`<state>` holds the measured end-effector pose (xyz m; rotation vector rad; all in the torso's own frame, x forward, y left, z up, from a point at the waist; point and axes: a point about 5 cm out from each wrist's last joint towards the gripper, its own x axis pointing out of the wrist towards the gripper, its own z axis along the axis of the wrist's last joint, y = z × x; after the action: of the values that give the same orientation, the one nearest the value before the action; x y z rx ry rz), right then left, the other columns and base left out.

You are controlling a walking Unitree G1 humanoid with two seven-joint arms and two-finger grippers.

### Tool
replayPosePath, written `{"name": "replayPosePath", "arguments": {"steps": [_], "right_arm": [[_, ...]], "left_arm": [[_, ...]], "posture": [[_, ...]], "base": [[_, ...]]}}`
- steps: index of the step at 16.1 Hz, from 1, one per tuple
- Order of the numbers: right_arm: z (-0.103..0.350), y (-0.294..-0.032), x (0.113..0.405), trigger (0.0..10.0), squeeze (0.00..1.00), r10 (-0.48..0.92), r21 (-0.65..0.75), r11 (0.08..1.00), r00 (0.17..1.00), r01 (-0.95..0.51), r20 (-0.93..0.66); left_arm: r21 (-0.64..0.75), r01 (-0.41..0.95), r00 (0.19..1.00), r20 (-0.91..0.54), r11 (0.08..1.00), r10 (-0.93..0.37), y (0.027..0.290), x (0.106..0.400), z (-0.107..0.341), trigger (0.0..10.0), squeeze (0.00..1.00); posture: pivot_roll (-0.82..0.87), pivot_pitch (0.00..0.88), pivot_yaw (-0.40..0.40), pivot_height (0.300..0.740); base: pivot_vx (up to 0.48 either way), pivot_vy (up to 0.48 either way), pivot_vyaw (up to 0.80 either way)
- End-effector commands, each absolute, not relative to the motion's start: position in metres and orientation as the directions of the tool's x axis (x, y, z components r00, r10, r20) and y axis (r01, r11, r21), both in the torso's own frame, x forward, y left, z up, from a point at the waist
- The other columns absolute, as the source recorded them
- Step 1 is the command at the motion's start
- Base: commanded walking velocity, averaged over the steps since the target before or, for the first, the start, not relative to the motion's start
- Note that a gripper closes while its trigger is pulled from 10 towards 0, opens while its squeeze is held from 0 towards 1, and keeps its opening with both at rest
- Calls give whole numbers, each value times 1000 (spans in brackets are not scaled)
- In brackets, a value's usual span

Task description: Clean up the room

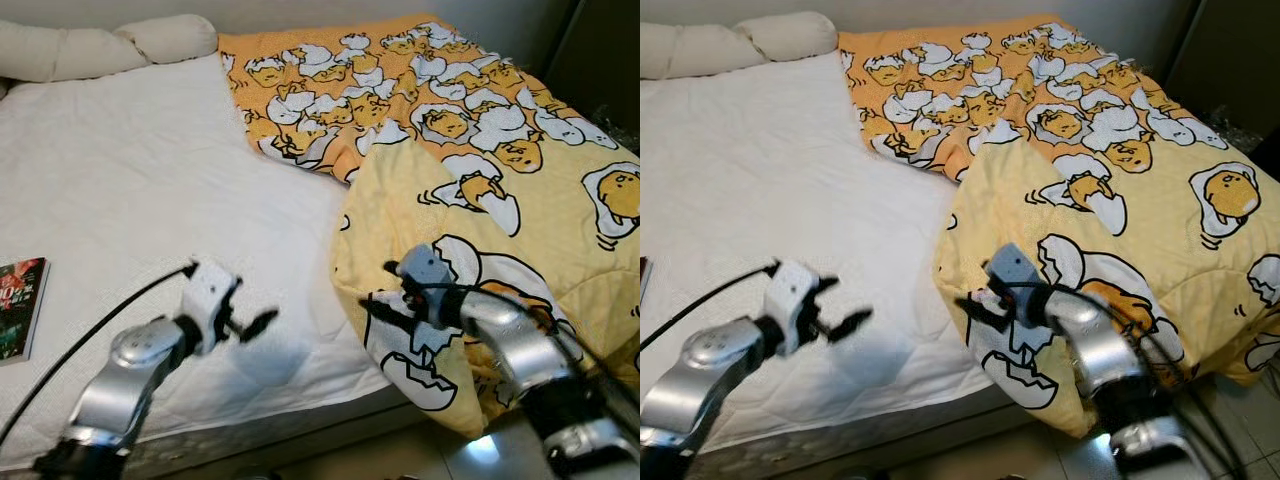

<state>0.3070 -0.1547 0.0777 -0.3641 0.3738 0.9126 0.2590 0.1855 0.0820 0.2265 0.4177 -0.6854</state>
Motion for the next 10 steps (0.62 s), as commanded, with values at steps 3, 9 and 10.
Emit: {"name": "replayPosePath", "arguments": {"steps": [3, 9, 10], "right_arm": [[69, -159, 316, 10000, 1000, 612, -233, 498, 529, -835, -588], [49, -160, 319, 1765, 0, 571, -175, 496, 471, -851, -672], [49, -160, 319, 549, 0, 575, -176, 497, 474, -850, -667]], "left_arm": [[49, 764, 590, -454, 643, -667, 183, 250, 90, 10000, 0], [-43, 855, 427, -504, 516, -750, 185, 230, 93, 10000, 0], [-43, 855, 428, -506, 517, -749, 185, 230, 92, 10000, 0]], "posture": [[89, 0, 59, 740], [99, 0, 56, 740], [98, 0, 57, 740]], "base": [[0, 0, 0], [0, 0, 0], [0, 0, 0]]}}
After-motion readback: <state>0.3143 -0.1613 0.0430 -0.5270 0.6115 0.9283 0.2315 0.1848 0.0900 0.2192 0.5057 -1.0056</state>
